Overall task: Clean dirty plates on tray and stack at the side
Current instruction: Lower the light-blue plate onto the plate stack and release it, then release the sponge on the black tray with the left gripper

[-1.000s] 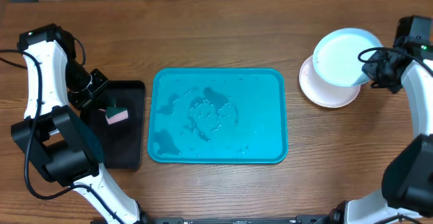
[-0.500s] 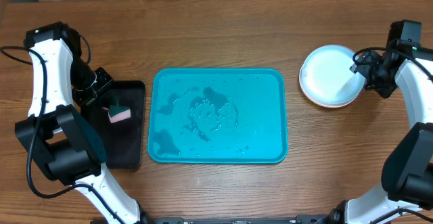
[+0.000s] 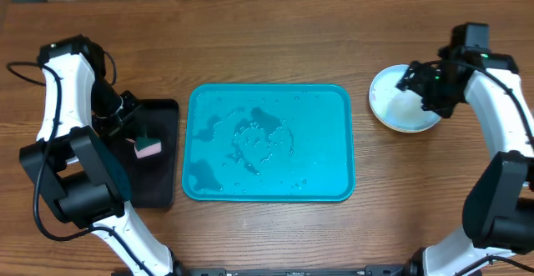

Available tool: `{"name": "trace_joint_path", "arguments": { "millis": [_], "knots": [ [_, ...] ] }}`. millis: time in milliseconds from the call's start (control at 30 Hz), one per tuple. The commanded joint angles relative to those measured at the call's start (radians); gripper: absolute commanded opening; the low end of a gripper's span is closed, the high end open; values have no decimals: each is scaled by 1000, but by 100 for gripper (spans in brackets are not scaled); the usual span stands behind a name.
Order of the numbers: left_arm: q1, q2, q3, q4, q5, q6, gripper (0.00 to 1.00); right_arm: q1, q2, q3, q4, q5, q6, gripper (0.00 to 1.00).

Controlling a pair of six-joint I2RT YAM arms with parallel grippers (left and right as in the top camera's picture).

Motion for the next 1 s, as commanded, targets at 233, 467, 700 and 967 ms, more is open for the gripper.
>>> {"name": "trace_joint_path", "arguments": {
  "millis": [233, 467, 700, 967],
  "knots": [
    [0, -28, -96, 88, -53, -4, 4, 128, 4, 6, -15, -27, -18, 89],
    [1, -28, -101, 127, -66, -4, 64, 196, 4, 6, -14, -27, -18, 89],
    [1, -28, -101, 153, -66, -3, 72, 247, 4, 6, -11, -27, -18, 89],
    [4, -47, -21, 63, 36, 150, 74, 275, 4, 6, -30, -41, -18, 89]
  ]
}}
